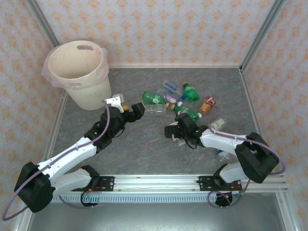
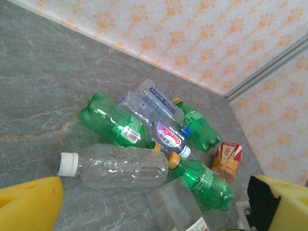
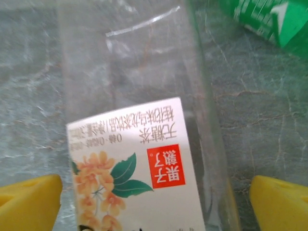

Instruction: Put the plastic bottles in the bin

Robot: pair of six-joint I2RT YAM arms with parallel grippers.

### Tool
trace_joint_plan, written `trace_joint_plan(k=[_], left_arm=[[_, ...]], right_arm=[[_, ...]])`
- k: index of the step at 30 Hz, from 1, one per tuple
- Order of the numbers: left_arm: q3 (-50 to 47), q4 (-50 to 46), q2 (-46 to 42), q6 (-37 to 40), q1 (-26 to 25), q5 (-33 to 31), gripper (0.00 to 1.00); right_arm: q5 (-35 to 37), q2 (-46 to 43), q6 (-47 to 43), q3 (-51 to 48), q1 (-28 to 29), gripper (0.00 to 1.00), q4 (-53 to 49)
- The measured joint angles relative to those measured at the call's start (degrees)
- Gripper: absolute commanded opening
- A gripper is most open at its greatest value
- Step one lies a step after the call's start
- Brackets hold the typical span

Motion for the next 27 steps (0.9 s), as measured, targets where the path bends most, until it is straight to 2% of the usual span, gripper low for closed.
trace_joint_plan(k=[6,11,17,19,22,24,26,27], left_arm=[[-0.33,-0.09,-0.57,-0.11,0.00,0.35,0.99],[-0.33,-0.13,-0.74,-0.50,0.00,1.25,0.99],[-0.33,0.37,-0.74,-2.60,0.00,3.43,0.98],[-0.33,0.94,-0.74,-3.34,0.00,4.48,0.97],[0.04,1.20,-0.61,-4.20,0.00,5.60,0.97],[0.57,1.27,-0.28,-4.55,0.00,5.79,0.97],[0.96,1.40,-0.02,-4.66,0.00,5.95,0.97],[0.96,1.44,0.00,-4.66,0.00,5.97,0.97]], right_arm=[[0.57,1.38,-0.61,0.07,0.48,0.80,-0.83],[1.07,-0.83,-0.52,0.00,0.94,0.77,-0.85],[1.60,-10.45,-1.01,-1.36,1.31,0.74,-0.61],[1.66,-13.73,-1.33,-1.99,1.31,0.75,-0.22],[1.92,-16.55,-1.42,-2.32,1.31,0.83,0.15],[2.40,-16.17,-1.49,-2.32,1.31,0.85,0.17],[3.02,-14.49,-1.01,-2.32,1.31,0.92,-0.07],[3.21,-13.46,-0.94,-2.29,1.31,0.93,-0.17]])
